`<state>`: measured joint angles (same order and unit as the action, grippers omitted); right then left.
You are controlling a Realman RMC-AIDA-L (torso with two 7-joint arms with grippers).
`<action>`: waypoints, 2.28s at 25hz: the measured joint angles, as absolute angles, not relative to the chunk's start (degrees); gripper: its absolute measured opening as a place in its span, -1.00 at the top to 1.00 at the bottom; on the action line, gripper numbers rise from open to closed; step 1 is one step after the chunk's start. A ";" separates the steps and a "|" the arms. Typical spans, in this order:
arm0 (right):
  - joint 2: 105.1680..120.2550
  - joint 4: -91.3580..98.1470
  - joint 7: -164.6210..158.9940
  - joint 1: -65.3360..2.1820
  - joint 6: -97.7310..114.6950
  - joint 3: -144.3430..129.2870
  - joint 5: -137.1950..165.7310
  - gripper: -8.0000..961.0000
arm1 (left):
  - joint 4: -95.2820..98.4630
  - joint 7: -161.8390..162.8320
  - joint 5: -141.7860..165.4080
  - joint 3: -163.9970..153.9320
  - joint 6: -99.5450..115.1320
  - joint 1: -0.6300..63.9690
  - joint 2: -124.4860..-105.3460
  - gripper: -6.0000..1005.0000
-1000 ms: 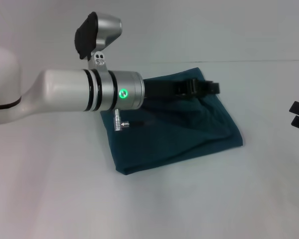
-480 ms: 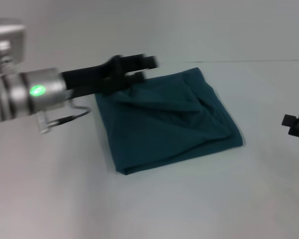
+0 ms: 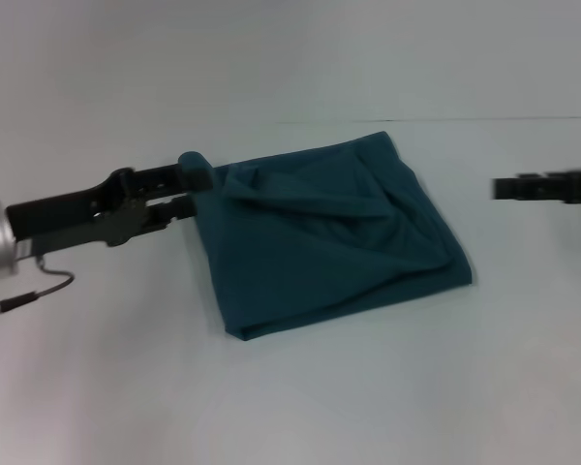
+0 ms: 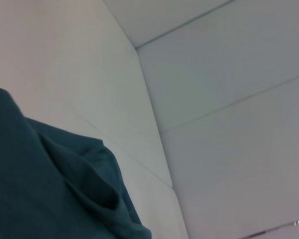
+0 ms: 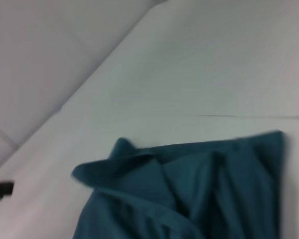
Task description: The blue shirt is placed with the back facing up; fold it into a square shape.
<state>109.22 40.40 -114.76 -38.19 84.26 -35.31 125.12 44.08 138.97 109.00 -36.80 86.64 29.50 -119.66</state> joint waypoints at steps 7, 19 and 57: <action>111.96 44.31 -108.28 -44.17 79.84 -45.97 125.63 -0.43 | 44.15 138.00 109.02 -32.75 87.86 27.49 -119.92 -0.21; 117.27 44.66 -109.61 -52.62 68.08 -56.70 139.09 -0.43 | 42.46 137.33 108.37 -30.28 87.20 27.17 -120.41 -0.21; 120.12 37.92 -110.53 -57.08 55.38 -67.32 142.47 0.55 | 39.11 134.91 105.95 -28.93 84.18 26.37 -121.56 -0.19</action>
